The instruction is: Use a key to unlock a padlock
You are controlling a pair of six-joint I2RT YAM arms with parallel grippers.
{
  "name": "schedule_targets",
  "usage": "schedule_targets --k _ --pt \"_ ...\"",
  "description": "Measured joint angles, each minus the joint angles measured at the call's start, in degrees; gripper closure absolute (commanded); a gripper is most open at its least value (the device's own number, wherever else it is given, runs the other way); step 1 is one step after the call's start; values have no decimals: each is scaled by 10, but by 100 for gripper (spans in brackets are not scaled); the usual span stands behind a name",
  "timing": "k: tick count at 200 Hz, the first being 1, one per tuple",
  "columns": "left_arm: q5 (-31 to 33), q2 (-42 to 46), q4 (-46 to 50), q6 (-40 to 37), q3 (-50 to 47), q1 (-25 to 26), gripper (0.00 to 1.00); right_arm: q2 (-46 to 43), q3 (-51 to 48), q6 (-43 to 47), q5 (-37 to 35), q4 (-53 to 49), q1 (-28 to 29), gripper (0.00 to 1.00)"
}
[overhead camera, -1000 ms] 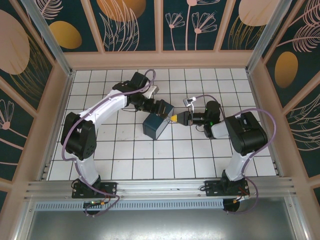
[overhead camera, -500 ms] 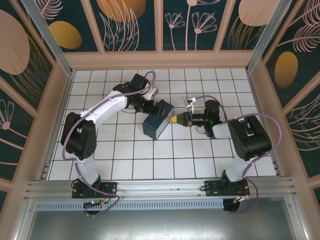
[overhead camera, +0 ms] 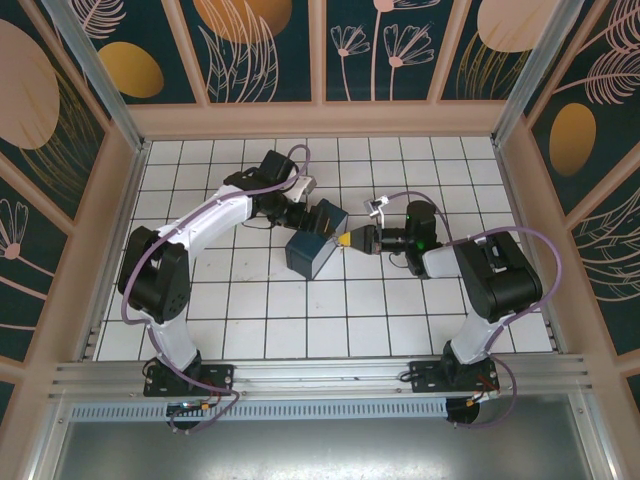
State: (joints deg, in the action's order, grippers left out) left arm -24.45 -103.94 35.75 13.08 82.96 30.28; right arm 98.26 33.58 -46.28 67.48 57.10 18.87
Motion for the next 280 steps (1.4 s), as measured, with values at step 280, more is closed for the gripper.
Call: schedule_targets --k 280 --pt "-36 32 -69 26 -68 0 18 20 -23 -164 -70 81 21 100"
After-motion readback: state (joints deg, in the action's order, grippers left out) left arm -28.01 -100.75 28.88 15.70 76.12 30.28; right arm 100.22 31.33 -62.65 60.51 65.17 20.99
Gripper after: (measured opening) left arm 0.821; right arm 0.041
